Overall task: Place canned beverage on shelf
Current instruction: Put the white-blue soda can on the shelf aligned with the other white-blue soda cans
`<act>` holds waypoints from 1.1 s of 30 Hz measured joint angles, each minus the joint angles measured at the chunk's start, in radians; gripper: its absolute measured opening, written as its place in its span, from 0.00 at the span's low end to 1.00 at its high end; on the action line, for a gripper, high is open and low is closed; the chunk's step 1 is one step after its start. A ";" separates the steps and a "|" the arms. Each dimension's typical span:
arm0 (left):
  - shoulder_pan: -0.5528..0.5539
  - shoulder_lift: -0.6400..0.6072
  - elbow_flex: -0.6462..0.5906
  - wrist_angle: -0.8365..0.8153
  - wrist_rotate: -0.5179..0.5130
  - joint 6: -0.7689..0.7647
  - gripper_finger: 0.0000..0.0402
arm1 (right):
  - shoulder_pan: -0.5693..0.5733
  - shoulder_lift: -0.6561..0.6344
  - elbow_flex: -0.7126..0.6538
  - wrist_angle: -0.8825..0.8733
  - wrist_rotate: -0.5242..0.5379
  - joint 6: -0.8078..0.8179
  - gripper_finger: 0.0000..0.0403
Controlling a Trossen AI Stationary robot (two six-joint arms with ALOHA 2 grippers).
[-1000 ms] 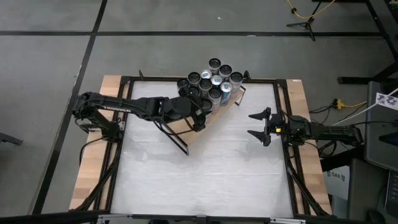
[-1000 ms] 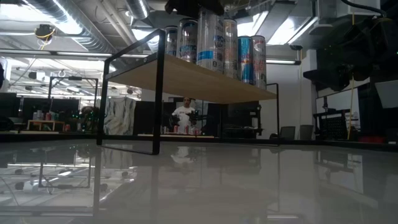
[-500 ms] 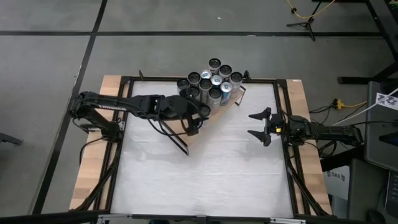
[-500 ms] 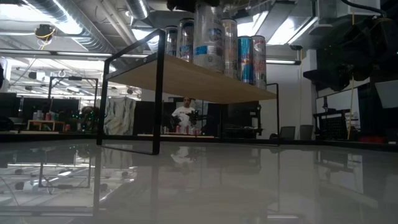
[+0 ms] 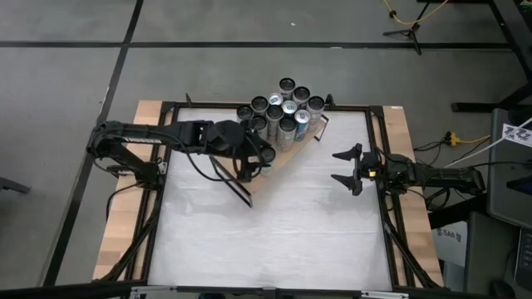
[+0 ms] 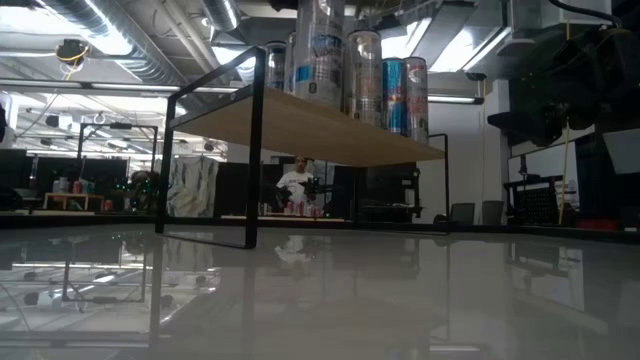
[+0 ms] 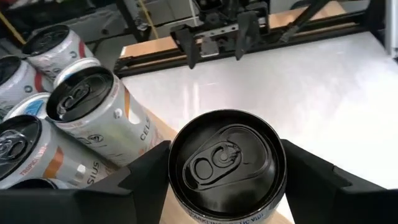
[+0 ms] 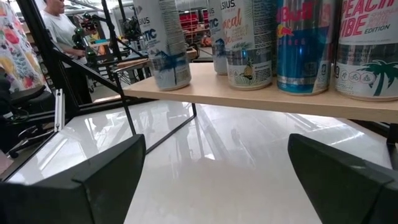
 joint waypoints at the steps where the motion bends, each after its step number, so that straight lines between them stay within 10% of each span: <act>1: 0.007 -0.002 0.000 -0.005 0.020 0.005 0.61 | 0.000 0.000 0.000 0.000 -0.002 0.000 0.96; 20: 0.115 -0.020 -0.002 -0.021 0.345 0.197 0.61 | 0.000 0.000 0.000 0.001 -0.006 0.000 0.96; 33: 0.146 -0.020 -0.002 -0.020 0.354 0.204 0.68 | 0.000 0.000 0.000 0.003 -0.006 0.000 0.96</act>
